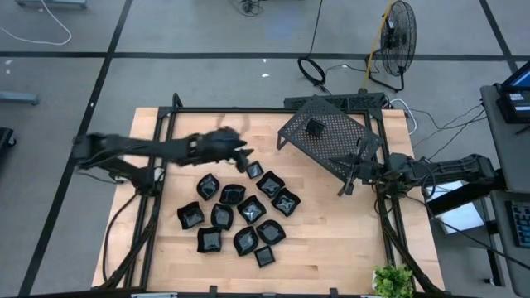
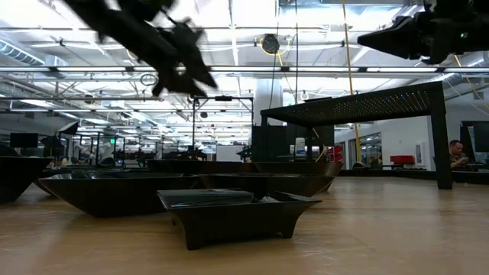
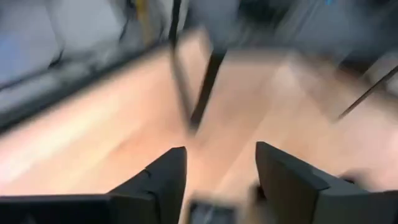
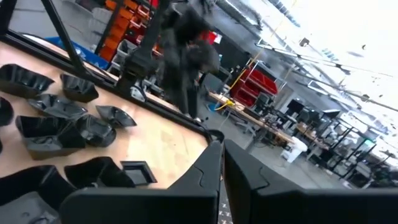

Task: Pick & Place Mini shaped plates
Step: Stack the black square plate on the square black plate on the shelf

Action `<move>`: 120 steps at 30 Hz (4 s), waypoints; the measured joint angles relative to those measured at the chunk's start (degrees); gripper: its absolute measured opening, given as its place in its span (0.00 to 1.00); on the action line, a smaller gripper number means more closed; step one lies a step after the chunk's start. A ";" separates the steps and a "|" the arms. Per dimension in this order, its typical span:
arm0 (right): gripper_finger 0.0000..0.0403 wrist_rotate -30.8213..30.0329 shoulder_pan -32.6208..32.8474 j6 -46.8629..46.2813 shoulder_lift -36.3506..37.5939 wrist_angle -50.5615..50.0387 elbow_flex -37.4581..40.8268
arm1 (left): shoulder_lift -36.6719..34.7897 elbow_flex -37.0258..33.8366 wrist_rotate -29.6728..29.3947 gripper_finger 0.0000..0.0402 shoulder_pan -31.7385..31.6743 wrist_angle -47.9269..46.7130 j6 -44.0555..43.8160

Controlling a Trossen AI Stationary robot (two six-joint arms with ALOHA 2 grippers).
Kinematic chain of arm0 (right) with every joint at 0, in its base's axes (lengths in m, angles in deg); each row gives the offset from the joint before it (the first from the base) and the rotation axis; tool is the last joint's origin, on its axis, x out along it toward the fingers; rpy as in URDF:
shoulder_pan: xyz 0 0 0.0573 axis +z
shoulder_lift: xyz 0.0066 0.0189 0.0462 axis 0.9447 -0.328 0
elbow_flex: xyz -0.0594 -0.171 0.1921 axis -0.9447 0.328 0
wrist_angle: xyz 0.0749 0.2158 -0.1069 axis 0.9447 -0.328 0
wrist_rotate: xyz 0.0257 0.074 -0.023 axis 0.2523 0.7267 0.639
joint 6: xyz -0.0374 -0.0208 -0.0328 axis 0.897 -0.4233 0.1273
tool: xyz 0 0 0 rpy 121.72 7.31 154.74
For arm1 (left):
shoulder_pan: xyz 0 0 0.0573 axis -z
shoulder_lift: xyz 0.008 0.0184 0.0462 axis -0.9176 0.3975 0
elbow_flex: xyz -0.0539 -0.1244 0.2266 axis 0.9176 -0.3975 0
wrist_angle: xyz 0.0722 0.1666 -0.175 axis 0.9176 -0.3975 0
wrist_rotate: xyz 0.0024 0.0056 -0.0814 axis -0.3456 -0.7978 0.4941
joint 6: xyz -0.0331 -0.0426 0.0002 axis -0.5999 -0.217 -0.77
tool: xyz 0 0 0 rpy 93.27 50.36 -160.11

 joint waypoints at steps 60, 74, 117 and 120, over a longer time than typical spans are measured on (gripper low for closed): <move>0.03 0.83 0.06 -11.77 -4.17 4.47 -0.07 | 8.06 21.12 -21.64 0.01 7.42 -24.72 10.72; 0.43 4.33 0.07 -10.05 -27.55 31.29 -0.09 | 25.90 44.49 -38.68 0.01 18.92 -29.43 27.22; 0.31 1.00 -2.97 -13.95 -54.64 38.87 -12.79 | 30.98 46.64 -44.38 0.03 24.66 -27.37 32.57; 0.28 1.05 -2.95 -13.75 -54.66 38.84 -12.79 | 30.98 46.64 -44.38 0.02 24.64 -27.41 32.55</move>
